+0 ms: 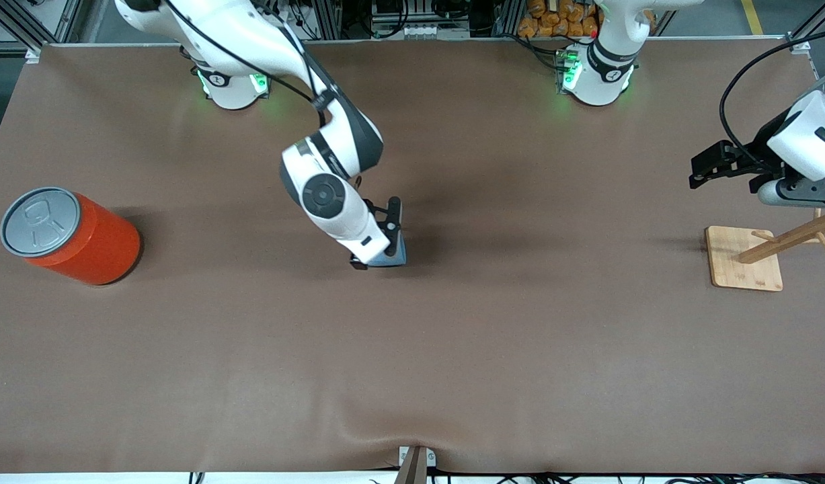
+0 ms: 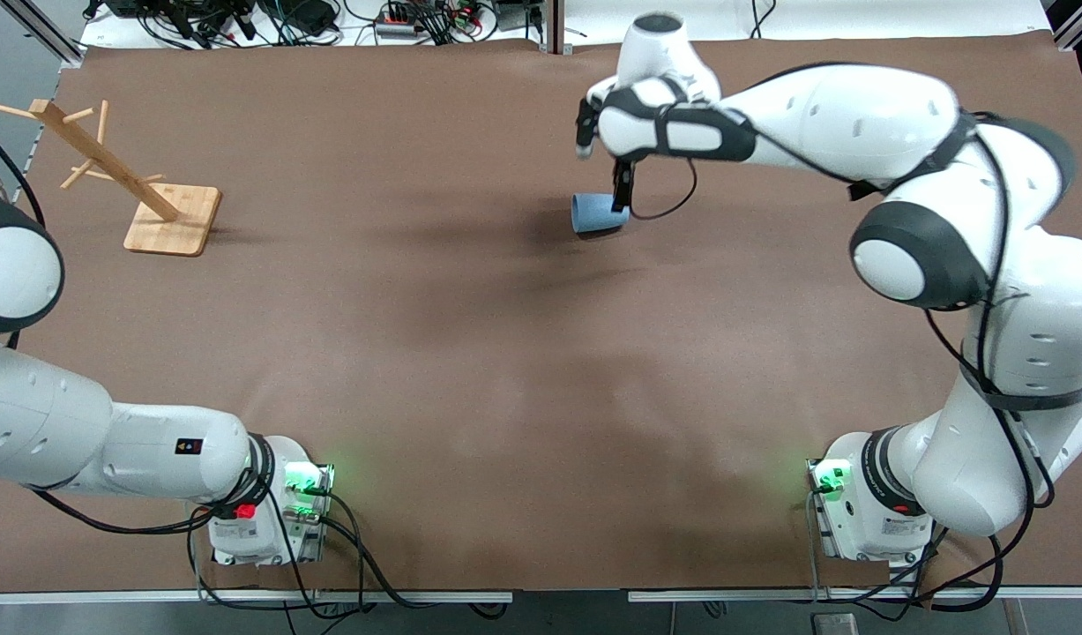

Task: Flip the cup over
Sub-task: 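Lay the cup on its side and open the right gripper, then retract the right gripper while the left gripper reaches toward the cup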

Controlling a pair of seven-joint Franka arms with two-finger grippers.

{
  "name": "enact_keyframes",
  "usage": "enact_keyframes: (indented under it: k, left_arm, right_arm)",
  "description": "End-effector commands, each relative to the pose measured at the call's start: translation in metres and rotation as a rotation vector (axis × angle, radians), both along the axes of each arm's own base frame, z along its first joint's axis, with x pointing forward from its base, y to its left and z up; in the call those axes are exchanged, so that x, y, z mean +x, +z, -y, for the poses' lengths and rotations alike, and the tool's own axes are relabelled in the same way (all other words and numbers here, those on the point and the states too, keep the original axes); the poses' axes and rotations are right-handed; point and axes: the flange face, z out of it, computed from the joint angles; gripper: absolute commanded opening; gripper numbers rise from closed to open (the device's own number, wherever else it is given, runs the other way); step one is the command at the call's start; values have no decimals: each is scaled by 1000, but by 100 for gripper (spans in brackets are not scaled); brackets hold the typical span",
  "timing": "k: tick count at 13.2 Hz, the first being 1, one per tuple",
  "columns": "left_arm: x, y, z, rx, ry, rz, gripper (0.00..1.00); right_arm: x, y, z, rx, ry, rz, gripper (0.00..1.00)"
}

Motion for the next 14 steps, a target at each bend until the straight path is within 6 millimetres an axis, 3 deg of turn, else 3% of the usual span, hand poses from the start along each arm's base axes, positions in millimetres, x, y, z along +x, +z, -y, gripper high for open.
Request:
enact_keyframes:
  k: [1, 2, 5, 7, 9, 12, 14]
  left_arm:
    - [6, -10, 5, -72, -14, -35, 100]
    - [10, -19, 9, -99, -15, -54, 100]
    - [26, -63, 41, -238, -25, -147, 100]
    - [36, -97, 67, -352, -24, -218, 100]
    - [47, -140, 96, -473, -19, -296, 100]
    - [44, -176, 151, -583, -18, -321, 100]
    - [32, -206, 180, -584, 0, -304, 100]
  right_arm:
    - [27, 62, 70, -16, -167, 38, 100]
    - [35, 85, 98, -21, -212, 48, 100]
    - [58, 130, 190, -37, -397, 67, 100]
    - [63, 158, 266, -28, -507, 38, 100]
    - [56, 183, 333, -22, -602, -3, 100]
    - [39, 208, 429, -1, -757, -39, 100]
    - [23, 221, 467, 10, -812, -67, 100]
